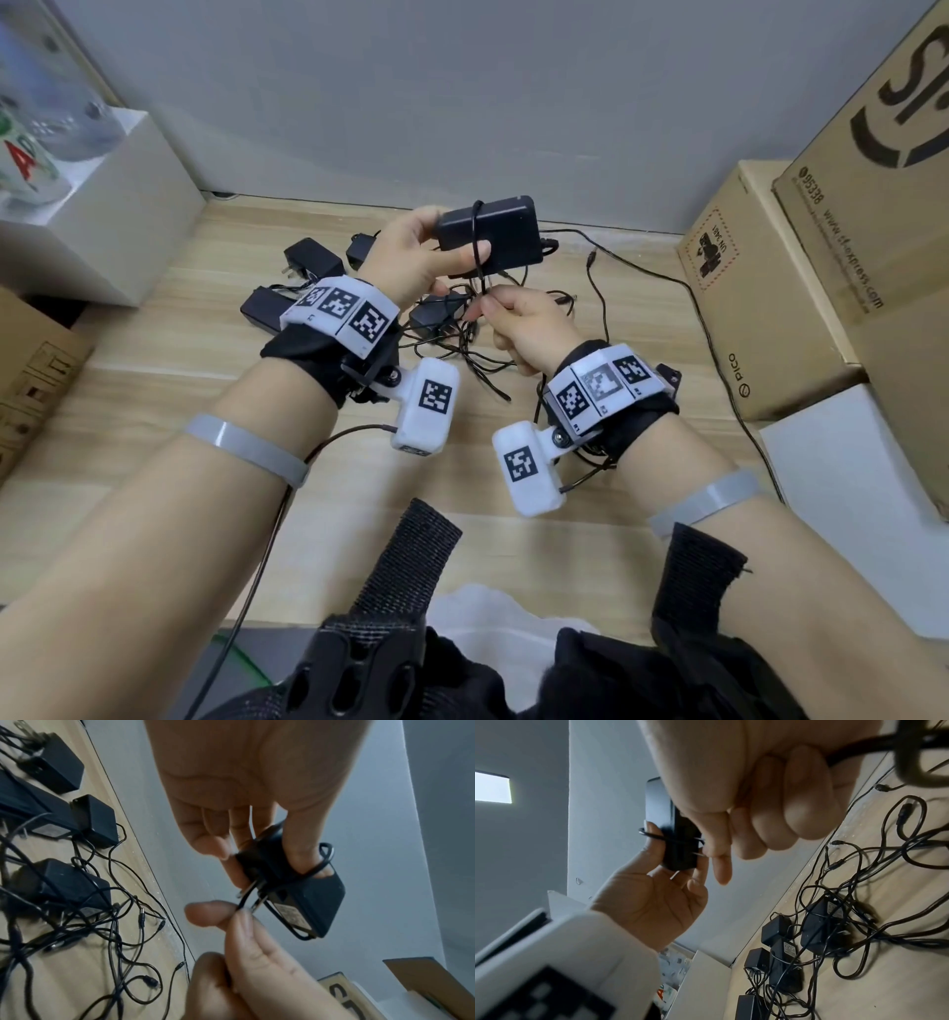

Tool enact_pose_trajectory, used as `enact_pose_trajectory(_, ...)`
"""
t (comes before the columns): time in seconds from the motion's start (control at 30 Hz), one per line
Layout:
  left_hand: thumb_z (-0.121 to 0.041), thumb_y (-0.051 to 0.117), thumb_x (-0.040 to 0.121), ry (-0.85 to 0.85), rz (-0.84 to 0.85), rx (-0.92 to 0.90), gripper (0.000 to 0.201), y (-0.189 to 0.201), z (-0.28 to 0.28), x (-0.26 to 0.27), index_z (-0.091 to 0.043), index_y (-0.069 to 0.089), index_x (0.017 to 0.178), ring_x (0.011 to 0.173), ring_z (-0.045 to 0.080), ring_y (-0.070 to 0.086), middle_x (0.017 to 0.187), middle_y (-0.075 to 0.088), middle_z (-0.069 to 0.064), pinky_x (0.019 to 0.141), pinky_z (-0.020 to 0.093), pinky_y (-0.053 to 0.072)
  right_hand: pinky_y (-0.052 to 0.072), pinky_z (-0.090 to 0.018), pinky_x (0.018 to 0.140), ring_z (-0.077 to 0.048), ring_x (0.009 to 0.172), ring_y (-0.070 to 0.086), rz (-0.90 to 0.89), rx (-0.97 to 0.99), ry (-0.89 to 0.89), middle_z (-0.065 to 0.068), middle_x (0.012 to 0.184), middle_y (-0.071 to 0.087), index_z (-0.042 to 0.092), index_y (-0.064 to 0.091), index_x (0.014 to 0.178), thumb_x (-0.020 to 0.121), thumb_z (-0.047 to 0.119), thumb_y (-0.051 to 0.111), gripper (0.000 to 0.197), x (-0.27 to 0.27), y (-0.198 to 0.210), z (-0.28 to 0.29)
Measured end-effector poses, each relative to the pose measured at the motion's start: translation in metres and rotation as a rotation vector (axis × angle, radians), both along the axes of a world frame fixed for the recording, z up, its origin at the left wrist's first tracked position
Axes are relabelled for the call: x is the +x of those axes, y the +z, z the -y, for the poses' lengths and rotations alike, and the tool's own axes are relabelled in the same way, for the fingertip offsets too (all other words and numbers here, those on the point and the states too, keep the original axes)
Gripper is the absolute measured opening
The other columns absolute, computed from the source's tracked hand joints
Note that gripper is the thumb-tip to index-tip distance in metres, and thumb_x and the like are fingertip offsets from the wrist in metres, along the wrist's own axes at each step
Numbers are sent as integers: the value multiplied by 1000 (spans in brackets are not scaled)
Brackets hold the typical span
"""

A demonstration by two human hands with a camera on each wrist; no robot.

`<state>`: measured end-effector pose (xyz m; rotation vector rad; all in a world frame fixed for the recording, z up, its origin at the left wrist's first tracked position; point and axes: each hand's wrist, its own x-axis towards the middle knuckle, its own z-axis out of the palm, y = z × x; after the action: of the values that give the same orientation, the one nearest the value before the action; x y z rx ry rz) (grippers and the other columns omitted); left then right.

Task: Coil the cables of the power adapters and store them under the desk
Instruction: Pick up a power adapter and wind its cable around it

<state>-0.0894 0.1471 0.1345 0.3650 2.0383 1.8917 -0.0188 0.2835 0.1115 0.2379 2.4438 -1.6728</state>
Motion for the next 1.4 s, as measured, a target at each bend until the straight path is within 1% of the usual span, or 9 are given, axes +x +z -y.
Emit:
enact_pose_trajectory(0.27, -25, 79, 70, 111, -244, -366, 31, -9, 2, -2, -19, 64, 96, 86, 12, 59, 93, 66, -2, 75, 18, 44, 33, -18, 61, 3, 58, 44, -124, 254, 109, 22, 50, 53, 17, 70, 83, 94, 27, 50, 25, 6, 17, 1)
enact_pose_trajectory(0.53, -24, 83, 64, -209, -252, -716, 29, -2, 9, 3, -27, 62, 84, 69, 12, 57, 78, 62, -7, 58, 21, 42, 53, -40, 78, -20, 72, 64, -223, 302, -61, -7, 73, 71, 27, 66, 60, 68, 27, 77, 14, -4, 29, -14)
enact_pose_trajectory(0.67, -19, 82, 65, -406, -71, -424, 25, 2, 17, 8, -28, 68, 84, 79, 21, 60, 87, 68, 6, 78, 42, 51, 48, -28, 72, -10, 67, 58, -277, 179, -148, 0, 70, 66, 27, 64, 60, 72, 18, 76, 20, -5, 32, -26)
enact_pose_trajectory(0.77, -22, 77, 61, -423, 26, -204, 29, 3, 22, 8, -29, 69, 87, 82, 15, 61, 86, 68, -4, 73, 32, 49, 41, -17, 65, 5, 60, 52, -281, 91, -174, 11, 68, 60, 21, 66, 71, 84, 15, 65, 15, -8, 23, -32)
enact_pose_trajectory(0.9, -27, 87, 49, -366, 176, 162, 57, 3, 19, 7, -14, 64, 99, 89, 15, 67, 95, 70, 0, 71, 25, 55, 42, -23, 59, 4, 49, 50, -213, 18, -195, 17, 52, 57, 22, 67, 76, 91, 12, 52, 23, -11, 6, -32)
enact_pose_trajectory(1.0, -11, 74, 75, -153, 221, 356, 19, 9, 9, 10, -12, 64, 91, 83, 12, 69, 88, 72, -1, 66, 20, 55, 26, -21, 44, -2, 33, 32, -76, 101, -103, 12, 44, 41, 30, 62, 69, 93, 25, 46, 29, -2, -2, -24)
enact_pose_trajectory(1.1, -3, 53, 89, 24, 215, 377, 11, 14, 0, 10, -11, 60, 93, 77, 9, 69, 85, 72, -2, 64, 18, 54, 26, -12, 39, -2, 35, 34, -48, 181, 23, 5, 55, 38, 28, 60, 73, 95, 24, 43, 28, 5, -5, -14)
enact_pose_trajectory(1.27, -2, 62, 84, 76, 111, 176, 17, 8, 0, 4, -14, 61, 95, 88, 18, 65, 95, 64, 2, 82, 30, 56, 36, -25, 62, -7, 57, 42, -52, 282, 96, 8, 56, 43, 28, 61, 74, 95, 26, 46, 26, 11, -5, -3)
enact_pose_trajectory(1.4, -9, 70, 80, 129, 14, -1, 17, 1, 2, 3, -16, 63, 94, 79, 16, 64, 91, 62, -2, 70, 23, 56, 29, -9, 52, 0, 54, 38, -64, 343, 145, 10, 49, 41, 17, 69, 85, 95, 25, 46, 26, 13, 4, 0)
